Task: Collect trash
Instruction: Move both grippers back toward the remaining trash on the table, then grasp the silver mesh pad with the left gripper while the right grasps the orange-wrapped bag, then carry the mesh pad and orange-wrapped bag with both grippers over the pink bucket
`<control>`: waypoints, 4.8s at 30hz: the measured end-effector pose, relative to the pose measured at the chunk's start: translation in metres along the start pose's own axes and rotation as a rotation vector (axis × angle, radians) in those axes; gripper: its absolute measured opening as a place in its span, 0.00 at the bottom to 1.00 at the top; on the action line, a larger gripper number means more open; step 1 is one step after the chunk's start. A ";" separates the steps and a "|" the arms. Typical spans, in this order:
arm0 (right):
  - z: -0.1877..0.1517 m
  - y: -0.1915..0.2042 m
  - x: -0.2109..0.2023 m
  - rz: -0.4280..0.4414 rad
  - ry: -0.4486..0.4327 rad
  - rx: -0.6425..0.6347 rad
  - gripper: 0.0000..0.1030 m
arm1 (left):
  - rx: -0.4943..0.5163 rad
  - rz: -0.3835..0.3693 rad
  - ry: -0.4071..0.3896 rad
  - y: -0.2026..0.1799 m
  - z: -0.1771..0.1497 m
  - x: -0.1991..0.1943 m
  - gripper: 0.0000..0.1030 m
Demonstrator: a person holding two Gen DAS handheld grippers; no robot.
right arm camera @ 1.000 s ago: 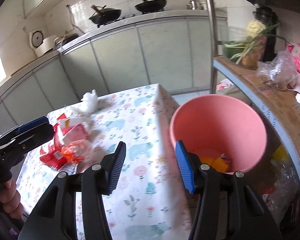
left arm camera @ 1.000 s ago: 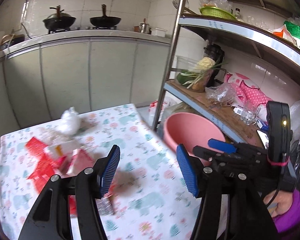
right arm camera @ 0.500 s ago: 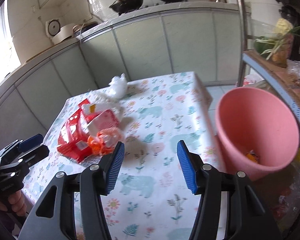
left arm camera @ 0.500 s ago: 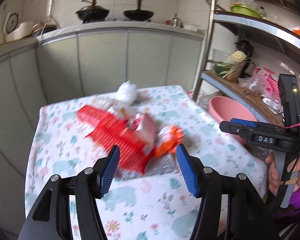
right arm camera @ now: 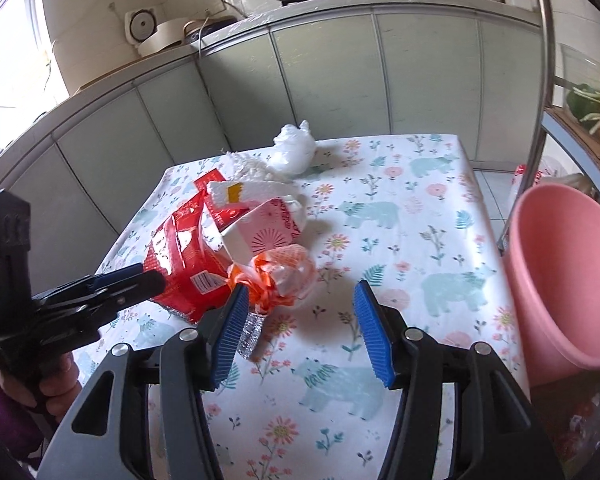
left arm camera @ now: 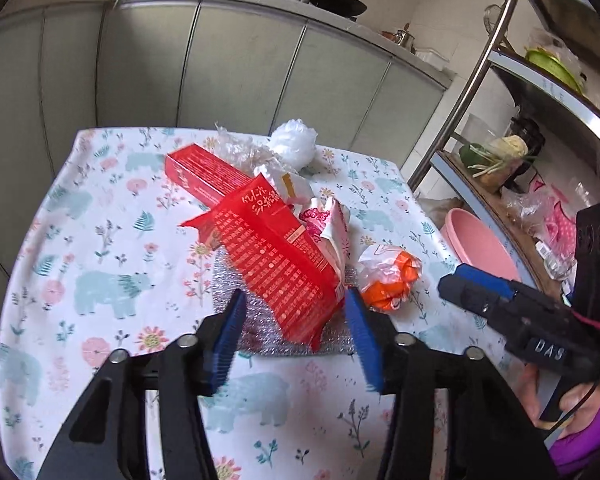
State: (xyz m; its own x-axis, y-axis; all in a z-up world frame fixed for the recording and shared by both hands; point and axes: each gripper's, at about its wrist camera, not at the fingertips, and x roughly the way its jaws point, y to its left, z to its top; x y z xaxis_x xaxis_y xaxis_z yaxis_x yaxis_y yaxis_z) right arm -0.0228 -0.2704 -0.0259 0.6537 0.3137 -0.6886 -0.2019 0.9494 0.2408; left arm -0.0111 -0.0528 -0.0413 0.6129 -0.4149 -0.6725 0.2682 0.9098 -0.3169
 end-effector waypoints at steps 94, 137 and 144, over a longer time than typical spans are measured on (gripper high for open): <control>-0.003 -0.057 -0.064 -0.035 -0.133 0.100 0.41 | 0.219 0.081 -0.046 -0.123 0.049 0.031 0.00; -0.006 -0.173 -0.101 -0.210 -0.258 0.258 0.41 | 0.336 -0.098 -0.057 -0.223 0.067 0.084 0.00; -0.012 -0.213 -0.094 -0.311 -0.221 0.304 0.41 | 0.390 -0.268 0.000 -0.278 0.063 0.117 0.00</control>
State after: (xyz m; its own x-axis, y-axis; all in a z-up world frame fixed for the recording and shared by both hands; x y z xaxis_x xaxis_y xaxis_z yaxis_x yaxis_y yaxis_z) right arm -0.0500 -0.5021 -0.0207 0.7954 -0.0264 -0.6055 0.2279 0.9388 0.2585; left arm 0.0325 -0.3538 0.0102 0.4840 -0.6361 -0.6009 0.6764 0.7077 -0.2043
